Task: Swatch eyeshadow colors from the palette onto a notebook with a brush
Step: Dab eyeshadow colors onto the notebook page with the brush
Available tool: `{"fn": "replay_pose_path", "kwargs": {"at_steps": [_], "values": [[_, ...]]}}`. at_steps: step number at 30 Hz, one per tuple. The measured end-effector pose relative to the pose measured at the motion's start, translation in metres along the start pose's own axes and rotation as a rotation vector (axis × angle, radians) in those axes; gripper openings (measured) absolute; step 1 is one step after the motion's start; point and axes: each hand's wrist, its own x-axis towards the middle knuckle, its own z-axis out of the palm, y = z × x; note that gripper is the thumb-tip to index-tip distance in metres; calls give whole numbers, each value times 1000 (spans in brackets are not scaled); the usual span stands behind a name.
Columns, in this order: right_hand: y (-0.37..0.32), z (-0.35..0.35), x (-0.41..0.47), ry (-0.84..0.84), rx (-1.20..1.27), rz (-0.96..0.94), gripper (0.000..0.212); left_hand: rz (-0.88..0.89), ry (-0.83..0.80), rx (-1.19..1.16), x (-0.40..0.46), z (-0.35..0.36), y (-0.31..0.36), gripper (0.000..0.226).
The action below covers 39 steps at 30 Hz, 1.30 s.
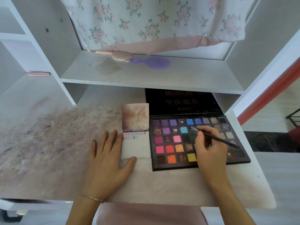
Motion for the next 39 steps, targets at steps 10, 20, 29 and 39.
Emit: {"fn": "replay_pose_path", "kwargs": {"at_steps": [10,20,29,39], "values": [[28,-31,26,182,-174,47,19,-110,109,-61,3,15,30,100],[40,-32,28,72,-323,44,13,-76,122,-19,2,19,29,97],[39,-31,28,90,-351,38,14,-83,114,7,2,19,29,97],[25,-27,20,93,-202,-14,13,-79,121,-11,1,19,29,96]]}}
